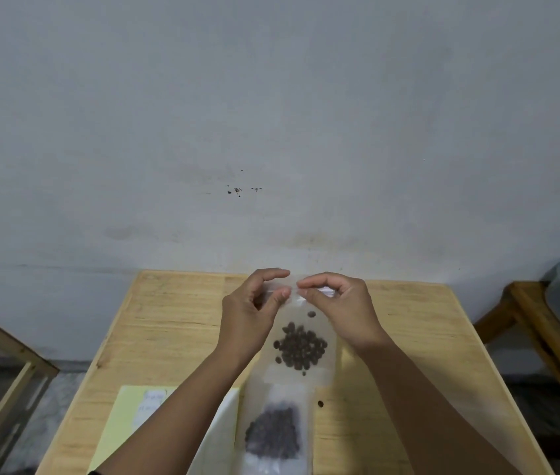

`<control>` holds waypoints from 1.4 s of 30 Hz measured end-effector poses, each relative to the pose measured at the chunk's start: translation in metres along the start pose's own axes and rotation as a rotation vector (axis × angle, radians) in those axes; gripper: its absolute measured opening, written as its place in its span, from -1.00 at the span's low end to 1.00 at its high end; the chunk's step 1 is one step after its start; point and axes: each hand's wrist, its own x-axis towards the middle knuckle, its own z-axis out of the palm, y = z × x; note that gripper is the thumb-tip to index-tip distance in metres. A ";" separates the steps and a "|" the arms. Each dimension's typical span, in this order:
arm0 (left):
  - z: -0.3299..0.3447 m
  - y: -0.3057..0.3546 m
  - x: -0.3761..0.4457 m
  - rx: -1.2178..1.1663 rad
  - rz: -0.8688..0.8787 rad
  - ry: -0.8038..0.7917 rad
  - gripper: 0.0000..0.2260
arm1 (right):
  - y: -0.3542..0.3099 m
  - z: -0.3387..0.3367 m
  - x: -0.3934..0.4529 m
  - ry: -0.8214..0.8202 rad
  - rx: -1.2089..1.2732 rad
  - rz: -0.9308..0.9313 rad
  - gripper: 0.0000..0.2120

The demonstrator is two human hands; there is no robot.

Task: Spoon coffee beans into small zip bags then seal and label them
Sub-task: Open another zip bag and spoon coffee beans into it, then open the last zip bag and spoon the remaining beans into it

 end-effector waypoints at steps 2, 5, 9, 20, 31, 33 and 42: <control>0.000 -0.004 -0.002 0.005 -0.021 -0.012 -0.83 | 0.005 0.005 -0.001 0.033 0.046 0.041 -0.80; -0.003 -0.008 -0.005 -0.023 -0.066 -0.031 -0.85 | 0.014 0.011 -0.002 0.027 0.107 0.132 -0.80; -0.007 -0.024 -0.012 0.060 -0.192 -0.025 -0.87 | 0.031 0.019 -0.008 -0.014 0.192 0.300 -0.83; 0.003 -0.109 -0.065 0.404 -0.344 -0.258 -0.85 | 0.123 0.046 -0.067 0.036 -0.445 0.402 -0.79; 0.035 -0.088 -0.049 0.626 0.084 -0.436 -0.73 | 0.135 -0.004 -0.069 -0.094 -1.128 -0.042 -0.63; 0.055 -0.076 -0.044 0.619 0.157 -0.489 -0.72 | 0.130 -0.025 -0.071 -0.080 -1.197 -0.046 -0.72; 0.170 -0.053 -0.055 0.578 0.201 -0.822 -0.69 | 0.142 -0.146 -0.129 0.200 -1.170 0.413 -0.52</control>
